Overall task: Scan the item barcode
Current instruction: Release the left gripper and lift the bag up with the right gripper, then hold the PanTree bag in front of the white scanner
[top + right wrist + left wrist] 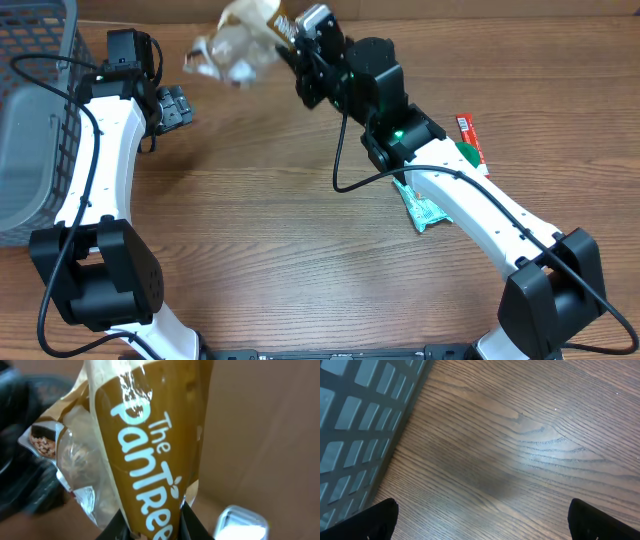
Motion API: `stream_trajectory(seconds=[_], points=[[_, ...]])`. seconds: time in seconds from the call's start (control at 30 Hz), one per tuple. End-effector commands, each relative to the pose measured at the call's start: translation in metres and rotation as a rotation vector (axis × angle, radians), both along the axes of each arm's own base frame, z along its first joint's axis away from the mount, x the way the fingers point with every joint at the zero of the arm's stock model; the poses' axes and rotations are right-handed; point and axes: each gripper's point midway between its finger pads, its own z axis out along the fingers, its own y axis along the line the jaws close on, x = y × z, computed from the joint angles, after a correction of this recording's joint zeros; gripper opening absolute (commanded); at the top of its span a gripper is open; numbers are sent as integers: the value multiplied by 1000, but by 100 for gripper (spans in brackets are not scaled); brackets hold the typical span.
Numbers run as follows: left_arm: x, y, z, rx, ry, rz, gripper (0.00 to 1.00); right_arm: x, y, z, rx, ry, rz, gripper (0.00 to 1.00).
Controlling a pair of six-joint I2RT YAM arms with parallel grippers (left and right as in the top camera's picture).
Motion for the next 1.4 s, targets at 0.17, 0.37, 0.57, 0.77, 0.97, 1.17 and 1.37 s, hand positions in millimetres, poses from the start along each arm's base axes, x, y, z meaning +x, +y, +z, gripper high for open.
stream_trajectory(seconds=[0.17, 0.37, 0.57, 0.77, 0.97, 1.17, 1.37], points=[[4, 4, 10, 30, -17, -17, 100, 30, -41, 51, -140, -312, -265, 4], [4, 1, 10, 29, -18, -23, 100, 65, -51, 30, -256, -473, -436, 4], [4, 1, 10, 30, -17, -23, 100, 91, -53, -12, -366, -564, -478, 4], [4, 2, 10, 30, -17, -22, 100, 114, -64, -67, -455, -536, -492, 4], [4, 0, 10, 30, -18, -25, 100, 125, -82, -80, -450, -545, -530, 4], [4, 0, 10, 30, -18, -25, 100, 125, -79, -75, -431, -554, -523, 4], [4, 0, 10, 30, -18, -25, 100, 124, -77, -67, -343, -542, -527, 4]])
